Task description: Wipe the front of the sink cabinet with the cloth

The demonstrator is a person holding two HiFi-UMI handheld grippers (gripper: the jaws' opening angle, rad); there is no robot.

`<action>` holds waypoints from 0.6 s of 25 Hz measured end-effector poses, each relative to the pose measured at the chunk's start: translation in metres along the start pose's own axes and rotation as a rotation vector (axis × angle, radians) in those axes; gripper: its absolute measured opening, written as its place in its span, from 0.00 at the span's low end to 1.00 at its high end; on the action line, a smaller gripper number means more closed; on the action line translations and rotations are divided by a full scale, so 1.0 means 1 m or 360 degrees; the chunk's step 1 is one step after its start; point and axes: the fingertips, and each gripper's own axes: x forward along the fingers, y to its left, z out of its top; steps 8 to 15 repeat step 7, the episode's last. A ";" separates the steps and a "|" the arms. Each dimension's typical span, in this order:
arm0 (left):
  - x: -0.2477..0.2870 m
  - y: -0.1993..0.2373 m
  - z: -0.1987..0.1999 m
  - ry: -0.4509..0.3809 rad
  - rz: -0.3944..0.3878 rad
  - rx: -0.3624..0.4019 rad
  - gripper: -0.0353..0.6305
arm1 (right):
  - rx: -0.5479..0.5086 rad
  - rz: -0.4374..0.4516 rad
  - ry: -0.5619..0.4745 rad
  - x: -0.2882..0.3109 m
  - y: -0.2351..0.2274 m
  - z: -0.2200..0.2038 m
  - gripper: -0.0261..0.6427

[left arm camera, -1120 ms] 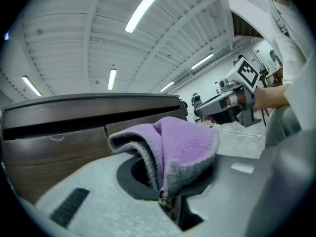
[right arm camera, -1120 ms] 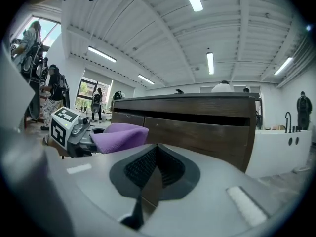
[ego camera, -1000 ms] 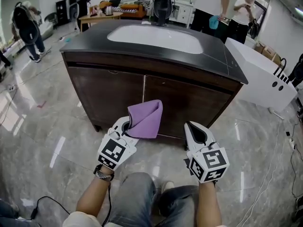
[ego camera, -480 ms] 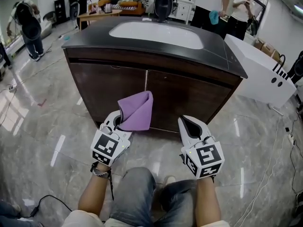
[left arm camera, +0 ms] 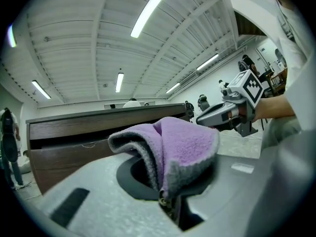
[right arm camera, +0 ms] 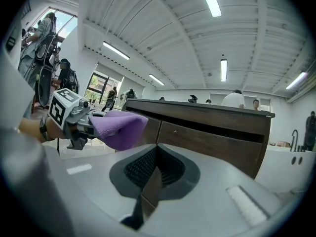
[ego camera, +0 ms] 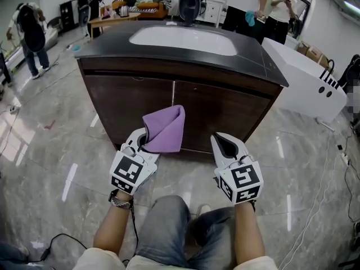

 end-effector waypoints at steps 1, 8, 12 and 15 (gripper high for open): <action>-0.001 -0.001 0.001 -0.0003 -0.0001 0.0002 0.13 | -0.0009 -0.0002 0.0000 -0.001 0.001 0.000 0.05; -0.006 -0.005 0.003 -0.0009 -0.0013 -0.0002 0.13 | -0.0053 -0.0025 -0.0003 -0.002 0.002 -0.002 0.05; -0.006 -0.005 0.003 -0.0009 -0.0013 -0.0002 0.13 | -0.0053 -0.0025 -0.0003 -0.002 0.002 -0.002 0.05; -0.006 -0.005 0.003 -0.0009 -0.0013 -0.0002 0.13 | -0.0053 -0.0025 -0.0003 -0.002 0.002 -0.002 0.05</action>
